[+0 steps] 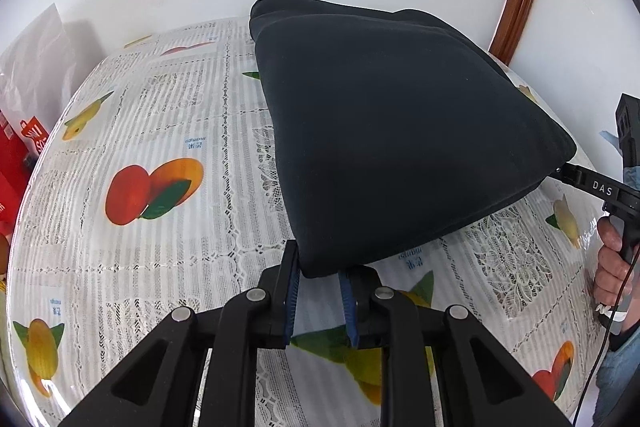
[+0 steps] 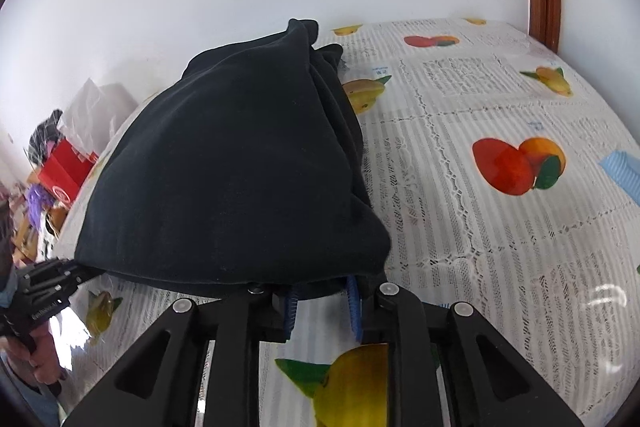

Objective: Fold small clothes

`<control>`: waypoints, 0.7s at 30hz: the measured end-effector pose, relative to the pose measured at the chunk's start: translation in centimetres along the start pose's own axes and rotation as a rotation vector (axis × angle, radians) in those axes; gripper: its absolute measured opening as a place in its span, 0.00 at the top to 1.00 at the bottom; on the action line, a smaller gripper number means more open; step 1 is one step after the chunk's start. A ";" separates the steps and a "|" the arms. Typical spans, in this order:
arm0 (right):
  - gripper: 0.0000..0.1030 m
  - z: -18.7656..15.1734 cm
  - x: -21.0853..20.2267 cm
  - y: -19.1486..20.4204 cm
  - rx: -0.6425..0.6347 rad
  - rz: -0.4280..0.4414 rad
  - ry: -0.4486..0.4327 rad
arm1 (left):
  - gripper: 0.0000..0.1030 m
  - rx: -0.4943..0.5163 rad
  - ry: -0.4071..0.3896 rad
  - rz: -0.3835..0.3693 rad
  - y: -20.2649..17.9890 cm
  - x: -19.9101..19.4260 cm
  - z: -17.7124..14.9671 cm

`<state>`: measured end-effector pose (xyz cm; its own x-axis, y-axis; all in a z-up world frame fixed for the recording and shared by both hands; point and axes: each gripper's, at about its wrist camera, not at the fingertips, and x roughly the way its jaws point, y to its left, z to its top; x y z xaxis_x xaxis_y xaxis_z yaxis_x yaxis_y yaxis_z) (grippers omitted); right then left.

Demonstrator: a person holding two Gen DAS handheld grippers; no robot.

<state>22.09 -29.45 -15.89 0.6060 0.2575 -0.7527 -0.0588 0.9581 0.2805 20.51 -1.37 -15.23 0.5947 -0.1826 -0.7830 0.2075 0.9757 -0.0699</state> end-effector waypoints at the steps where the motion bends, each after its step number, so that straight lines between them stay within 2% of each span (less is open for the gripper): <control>1: 0.77 -0.1 -0.1 -0.3 0.016 0.009 0.005 | 0.79 0.001 0.008 0.003 0.0 -0.1 -0.2; 3: 0.75 -0.5 -0.8 -0.8 0.019 0.027 0.028 | 0.78 0.020 0.041 -0.001 0.2 -0.4 -0.6; 5: 0.75 -1.2 -2.3 -1.0 -0.010 0.010 0.035 | 0.70 0.049 0.045 0.016 0.3 -1.1 -1.4; 6: 0.75 -1.5 -3.3 -1.1 -0.044 -0.023 0.020 | 0.60 0.066 0.043 0.027 0.3 -1.3 -1.8; 7: 0.74 -1.8 -4.4 -1.1 -0.084 -0.064 -0.005 | 0.55 0.082 0.037 0.035 0.5 -1.6 -2.3; 9: 0.72 -1.9 -6.4 -0.8 -0.135 -0.093 -0.050 | 0.55 0.092 0.024 0.047 1.0 -2.0 -2.8; 12: 0.72 -0.8 -7.7 -0.6 -0.140 -0.061 -0.091 | 0.55 0.044 -0.019 0.027 2.3 -3.1 -2.1; 17: 0.72 2.8 -5.7 1.1 -0.138 -0.070 -0.108 | 0.51 -0.054 -0.060 -0.032 3.6 -4.4 0.4; 21: 0.77 4.8 -2.5 1.4 -0.088 -0.045 -0.060 | 0.47 -0.075 -0.079 -0.056 3.5 -4.1 1.8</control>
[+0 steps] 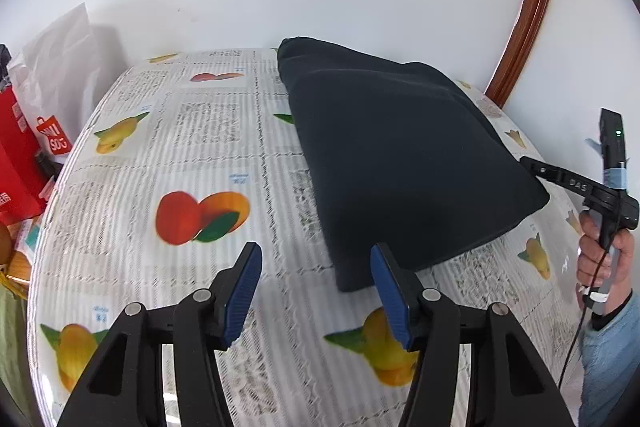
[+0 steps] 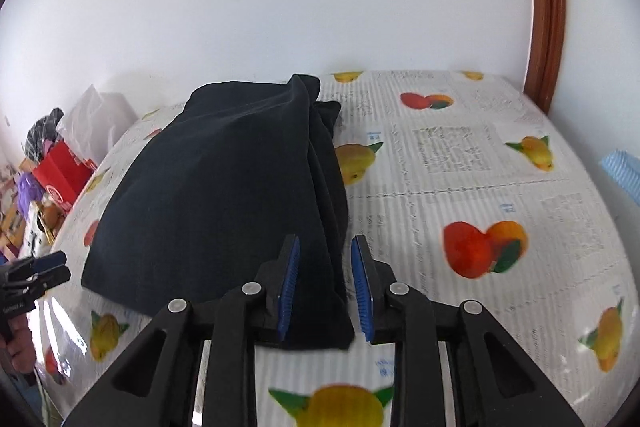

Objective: Fold small clothes

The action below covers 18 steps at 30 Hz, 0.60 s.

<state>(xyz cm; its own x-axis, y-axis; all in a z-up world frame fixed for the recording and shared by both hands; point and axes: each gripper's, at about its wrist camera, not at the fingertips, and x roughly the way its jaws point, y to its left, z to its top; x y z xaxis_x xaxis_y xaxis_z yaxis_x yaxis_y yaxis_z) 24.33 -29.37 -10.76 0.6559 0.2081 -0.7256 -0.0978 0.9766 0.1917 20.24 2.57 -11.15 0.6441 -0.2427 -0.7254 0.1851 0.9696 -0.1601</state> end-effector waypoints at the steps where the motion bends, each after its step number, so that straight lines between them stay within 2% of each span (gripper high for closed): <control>1: 0.81 0.3 0.6 -0.1 0.018 0.009 0.009 | 0.47 0.003 0.006 -0.005 -0.3 0.4 0.0; 3: 0.86 0.6 1.7 -0.1 0.039 0.037 0.028 | 0.47 0.012 0.021 -0.004 -0.7 1.2 0.1; 5: 0.97 0.8 2.0 -0.1 0.038 0.033 0.029 | 0.47 0.023 0.034 0.000 -1.0 2.0 0.0; 9: 0.97 0.3 -0.1 -0.9 0.044 0.080 -0.079 | 0.47 0.033 0.047 -0.005 -1.3 2.7 -0.1; 11: 0.97 0.2 0.2 -1.7 0.084 0.109 -0.066 | 0.47 0.028 0.050 -0.014 -1.3 2.9 0.1; 13: 0.98 0.1 0.9 -1.9 0.092 0.099 -0.042 | 0.47 0.023 0.052 -0.019 -1.3 3.0 0.4; 18: 0.97 -0.2 0.4 -1.8 0.111 0.096 -0.054 | 0.47 0.027 0.050 -0.013 -1.5 3.1 0.5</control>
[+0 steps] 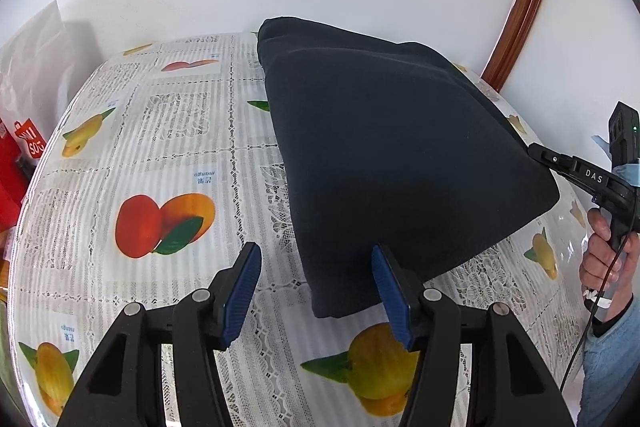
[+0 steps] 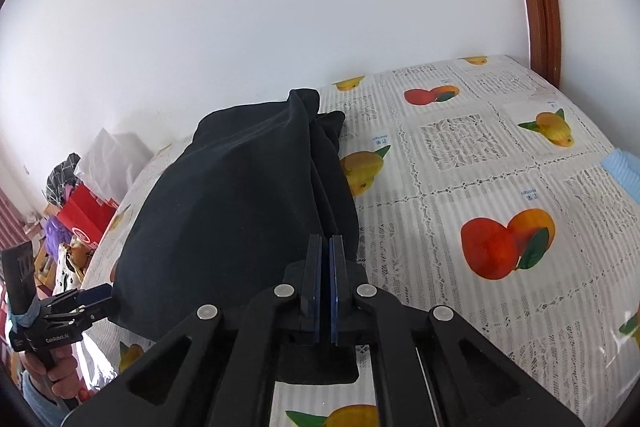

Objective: Fold small clothes

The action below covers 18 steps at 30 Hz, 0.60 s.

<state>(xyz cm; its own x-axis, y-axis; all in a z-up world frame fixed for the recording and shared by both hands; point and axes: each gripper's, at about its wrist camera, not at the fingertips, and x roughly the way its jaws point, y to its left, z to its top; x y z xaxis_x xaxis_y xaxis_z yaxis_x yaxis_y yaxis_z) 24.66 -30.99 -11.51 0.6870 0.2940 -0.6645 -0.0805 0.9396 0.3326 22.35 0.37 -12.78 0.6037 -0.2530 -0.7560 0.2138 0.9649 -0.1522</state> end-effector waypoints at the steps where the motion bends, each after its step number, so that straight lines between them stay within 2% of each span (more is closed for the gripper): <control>1: 0.97 -0.1 0.0 0.2 -0.006 -0.009 0.008 | 0.47 0.000 0.001 0.004 -0.1 0.1 0.0; 5: 0.93 -1.0 -0.9 0.7 -0.016 -0.045 0.017 | 0.46 0.007 -0.014 0.022 -0.4 0.2 0.0; 12: 0.93 -3.0 -2.6 1.2 -0.037 -0.104 0.037 | 0.44 0.023 0.000 0.079 -1.0 -0.2 -0.5; 15: 0.92 -3.6 -3.1 1.4 -0.024 -0.157 0.069 | 0.44 0.009 0.013 0.102 -1.2 -0.6 -0.9; 18: 0.90 -4.0 -4.2 2.0 -0.008 -0.201 0.062 | 0.44 -0.007 0.016 0.101 -1.5 -1.5 -1.4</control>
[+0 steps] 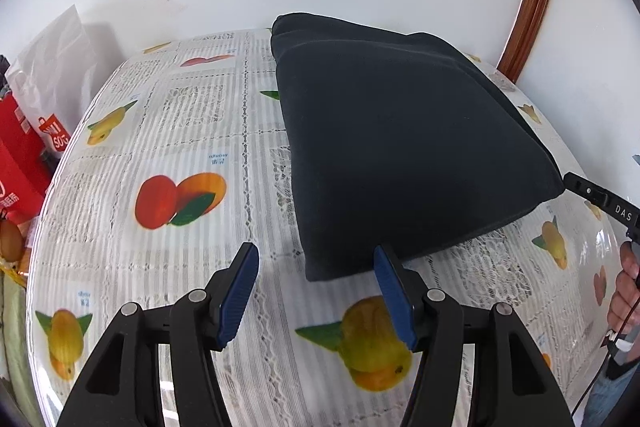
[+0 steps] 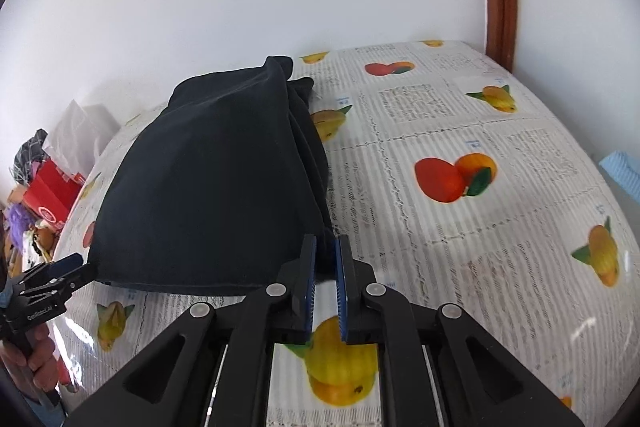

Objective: Fold small clothes

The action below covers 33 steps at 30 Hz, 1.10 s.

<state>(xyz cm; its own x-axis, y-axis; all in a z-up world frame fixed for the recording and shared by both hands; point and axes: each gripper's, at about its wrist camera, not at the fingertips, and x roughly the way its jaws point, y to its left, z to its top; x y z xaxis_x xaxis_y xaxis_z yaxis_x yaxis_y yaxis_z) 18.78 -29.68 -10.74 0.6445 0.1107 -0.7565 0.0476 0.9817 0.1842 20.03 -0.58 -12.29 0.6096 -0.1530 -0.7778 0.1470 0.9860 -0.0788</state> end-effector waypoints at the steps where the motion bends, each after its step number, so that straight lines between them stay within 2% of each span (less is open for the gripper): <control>1: 0.89 -0.1 -0.4 0.2 -0.005 -0.029 0.003 | 0.44 -0.001 -0.007 0.006 -0.2 -0.7 -0.2; 5: 0.82 -0.7 -2.9 0.5 0.007 -0.057 -0.014 | 0.38 0.003 -0.037 0.023 -0.9 -3.0 -0.6; 9: 0.61 -1.2 -6.6 1.1 0.020 -0.056 -0.071 | 0.30 -0.008 -0.076 0.045 -1.6 -6.0 -1.0; 14: 0.46 -1.4 -11.3 2.7 -0.001 -0.075 -0.127 | 0.24 -0.012 -0.148 0.088 -2.7 -10.4 -1.3; 16: 0.39 -1.7 -13.3 3.8 -0.024 -0.101 -0.153 | 0.18 -0.018 -0.179 0.107 -3.2 -12.4 -1.7; 20: 0.36 -2.7 -16.7 5.6 -0.049 -0.096 -0.189 | 0.09 -0.027 -0.231 0.133 -3.9 -15.3 -3.0; 22: 0.17 -3.8 -18.4 6.4 -0.058 -0.100 -0.212 | 0.08 -0.027 -0.250 0.143 -4.2 -16.4 -3.6; 25: 0.05 -5.5 -20.3 7.6 -0.098 -0.176 -0.271 | 0.07 -0.013 -0.279 0.145 -4.6 -17.9 -4.6; 28: 0.01 -6.6 -21.4 7.9 -0.116 -0.200 -0.276 | 0.06 -0.006 -0.299 0.154 -4.9 -18.9 -5.2; 33: 0.01 -7.5 -22.0 7.1 -0.076 -0.177 -0.255 | 0.06 -0.013 -0.319 0.158 -4.9 -19.8 -5.9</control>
<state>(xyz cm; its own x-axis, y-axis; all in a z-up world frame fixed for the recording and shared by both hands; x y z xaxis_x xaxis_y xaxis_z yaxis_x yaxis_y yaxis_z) -0.80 -23.93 2.49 0.8024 -0.0955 -0.5890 0.1251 0.9921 0.0096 2.61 -1.98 -0.15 0.8368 -0.0094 -0.5474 0.0225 0.9996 0.0173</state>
